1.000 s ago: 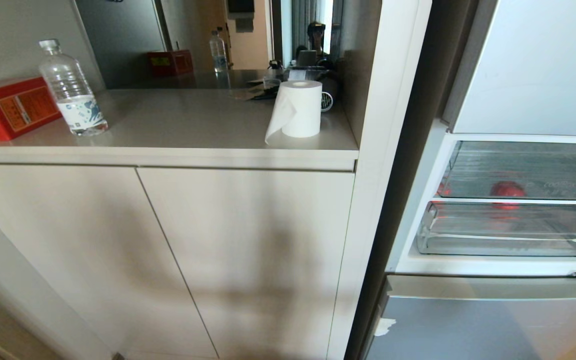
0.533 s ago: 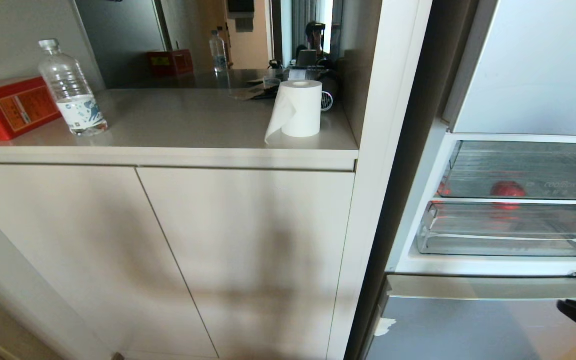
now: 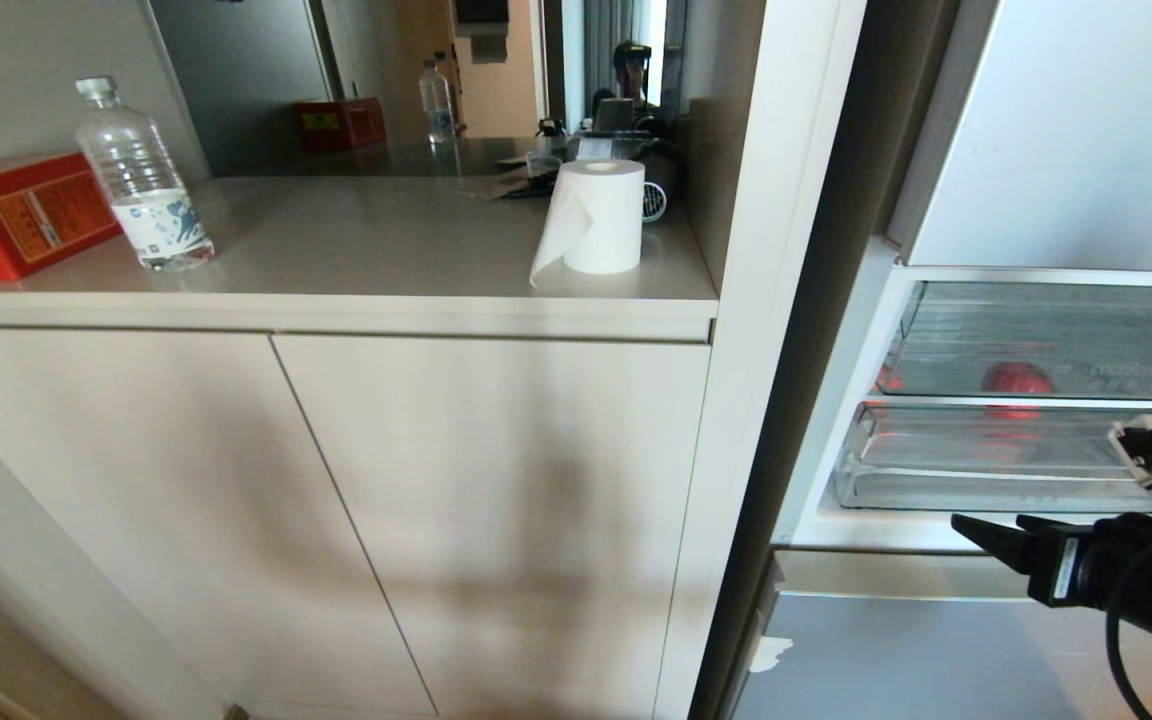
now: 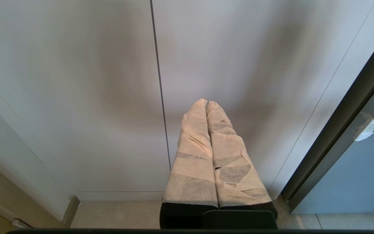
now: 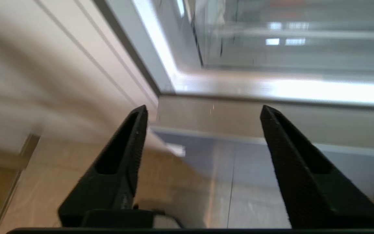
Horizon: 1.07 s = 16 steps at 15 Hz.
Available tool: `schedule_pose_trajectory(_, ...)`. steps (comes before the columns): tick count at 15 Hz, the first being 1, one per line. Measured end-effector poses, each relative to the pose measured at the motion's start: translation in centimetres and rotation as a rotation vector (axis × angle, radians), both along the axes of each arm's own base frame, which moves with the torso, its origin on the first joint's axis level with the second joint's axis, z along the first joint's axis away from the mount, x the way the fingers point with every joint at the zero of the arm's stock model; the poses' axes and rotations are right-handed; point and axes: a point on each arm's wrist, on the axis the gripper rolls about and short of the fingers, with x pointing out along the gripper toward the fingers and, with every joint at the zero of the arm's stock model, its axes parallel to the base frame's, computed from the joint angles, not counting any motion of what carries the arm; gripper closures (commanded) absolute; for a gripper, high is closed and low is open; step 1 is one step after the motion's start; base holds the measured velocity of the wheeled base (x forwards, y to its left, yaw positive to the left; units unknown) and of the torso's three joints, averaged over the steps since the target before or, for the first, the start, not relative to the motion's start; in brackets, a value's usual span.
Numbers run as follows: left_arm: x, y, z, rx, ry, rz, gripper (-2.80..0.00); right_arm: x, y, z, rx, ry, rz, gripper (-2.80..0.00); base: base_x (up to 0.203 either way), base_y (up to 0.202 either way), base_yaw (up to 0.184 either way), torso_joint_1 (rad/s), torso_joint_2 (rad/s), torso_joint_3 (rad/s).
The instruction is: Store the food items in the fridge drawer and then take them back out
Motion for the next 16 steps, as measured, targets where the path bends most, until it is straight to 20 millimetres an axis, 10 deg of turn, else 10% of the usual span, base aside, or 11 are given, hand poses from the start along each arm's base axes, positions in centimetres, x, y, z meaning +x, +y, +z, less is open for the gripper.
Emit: schedule_pose_trajectory(16, 0.0, 0.0, 0.0, 0.000, 0.000, 0.000, 0.00, 9.2, 1.6, -4.3, -0.067, -0.091, 0.001, -2.80, 0.000, 0.000, 0.000, 0.000, 0.00, 0.000)
